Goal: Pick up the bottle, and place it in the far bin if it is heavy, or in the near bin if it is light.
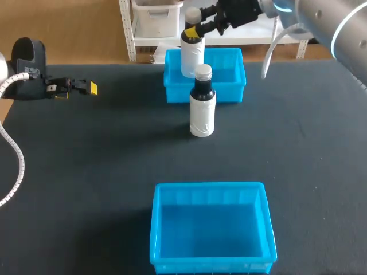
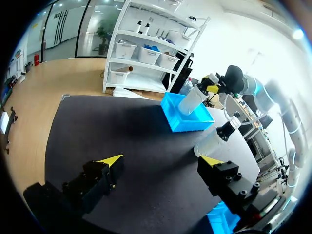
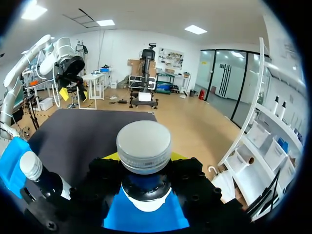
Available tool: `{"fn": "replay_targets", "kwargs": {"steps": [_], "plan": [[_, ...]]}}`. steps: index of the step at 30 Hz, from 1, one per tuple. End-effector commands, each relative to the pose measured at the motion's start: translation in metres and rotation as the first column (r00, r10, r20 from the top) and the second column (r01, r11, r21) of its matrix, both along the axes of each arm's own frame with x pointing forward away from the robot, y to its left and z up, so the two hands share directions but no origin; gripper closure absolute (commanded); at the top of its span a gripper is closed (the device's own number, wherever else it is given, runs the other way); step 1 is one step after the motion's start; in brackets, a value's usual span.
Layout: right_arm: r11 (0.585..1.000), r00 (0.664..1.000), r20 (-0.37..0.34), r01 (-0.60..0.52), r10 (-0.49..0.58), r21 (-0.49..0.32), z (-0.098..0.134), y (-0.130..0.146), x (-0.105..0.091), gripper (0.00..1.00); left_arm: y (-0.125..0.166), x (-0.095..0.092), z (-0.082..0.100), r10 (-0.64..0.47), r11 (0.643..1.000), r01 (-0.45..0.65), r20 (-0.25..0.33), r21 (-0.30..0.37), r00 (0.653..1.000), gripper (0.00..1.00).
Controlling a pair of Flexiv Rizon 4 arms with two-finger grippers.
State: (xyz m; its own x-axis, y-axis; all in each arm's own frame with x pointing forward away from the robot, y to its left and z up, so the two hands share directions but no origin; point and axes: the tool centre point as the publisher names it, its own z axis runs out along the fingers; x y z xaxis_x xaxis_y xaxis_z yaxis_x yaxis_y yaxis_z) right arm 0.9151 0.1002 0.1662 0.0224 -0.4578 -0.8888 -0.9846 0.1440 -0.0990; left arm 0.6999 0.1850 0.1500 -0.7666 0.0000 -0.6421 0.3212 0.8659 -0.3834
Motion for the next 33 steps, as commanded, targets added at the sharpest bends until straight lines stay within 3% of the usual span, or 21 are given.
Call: {"fn": "replay_targets", "kwargs": {"steps": [1,33], "plan": [[0.959,0.947,-0.15,-0.284,0.284,0.019,-0.007,0.006,0.016,1.0,0.0,0.0,0.0,0.0,1.0,0.0,0.0,0.0,1.0,0.0],[0.95,0.925,-0.22,-0.309,0.309,0.036,-0.034,0.018,0.024,1.0,0.0,0.0,0.0,0.0,1.0,0.0,0.0,0.0,1.0,0.0]]}}
